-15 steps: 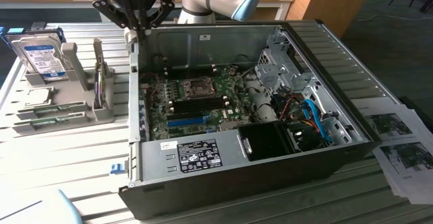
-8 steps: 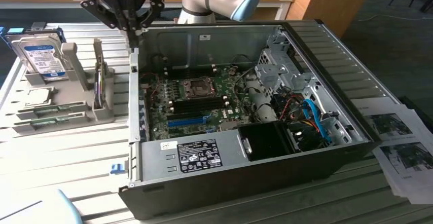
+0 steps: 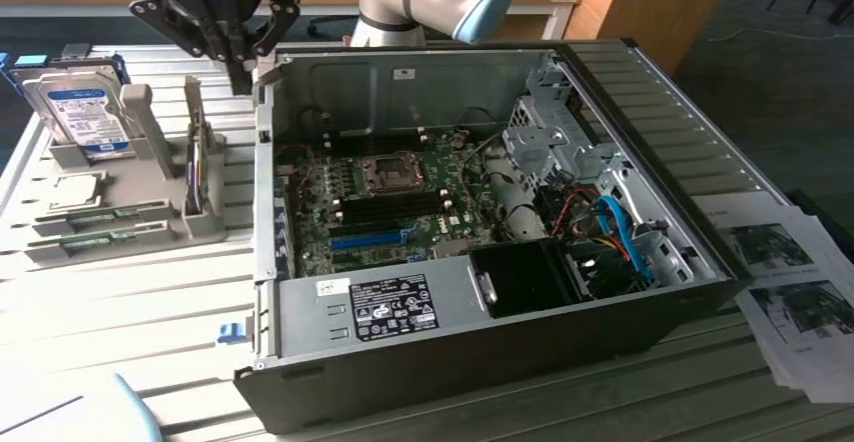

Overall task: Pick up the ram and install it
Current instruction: 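Reach for the ram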

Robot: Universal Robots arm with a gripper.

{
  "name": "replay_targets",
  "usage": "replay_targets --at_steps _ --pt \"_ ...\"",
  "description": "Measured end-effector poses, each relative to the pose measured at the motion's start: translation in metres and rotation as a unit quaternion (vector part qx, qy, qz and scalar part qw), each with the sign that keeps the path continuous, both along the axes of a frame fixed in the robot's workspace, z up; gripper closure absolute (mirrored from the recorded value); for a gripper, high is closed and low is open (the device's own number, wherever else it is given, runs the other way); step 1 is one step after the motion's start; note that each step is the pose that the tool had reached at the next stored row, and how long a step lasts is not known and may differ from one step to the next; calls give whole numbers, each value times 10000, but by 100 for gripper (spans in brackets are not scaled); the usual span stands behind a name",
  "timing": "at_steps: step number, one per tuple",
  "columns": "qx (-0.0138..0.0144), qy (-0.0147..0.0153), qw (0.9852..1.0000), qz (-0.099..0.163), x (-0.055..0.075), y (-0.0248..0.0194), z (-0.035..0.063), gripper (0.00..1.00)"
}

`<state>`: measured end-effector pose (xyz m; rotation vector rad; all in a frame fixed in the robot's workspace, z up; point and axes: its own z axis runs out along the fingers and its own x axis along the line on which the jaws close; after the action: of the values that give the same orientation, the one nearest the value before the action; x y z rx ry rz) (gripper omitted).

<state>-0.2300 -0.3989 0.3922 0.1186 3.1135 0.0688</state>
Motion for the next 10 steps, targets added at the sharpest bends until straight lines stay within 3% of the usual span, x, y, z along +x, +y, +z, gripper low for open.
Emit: replay_targets --at_steps 10 --pt "0 0 10000 -4 -299 0 -1 91"
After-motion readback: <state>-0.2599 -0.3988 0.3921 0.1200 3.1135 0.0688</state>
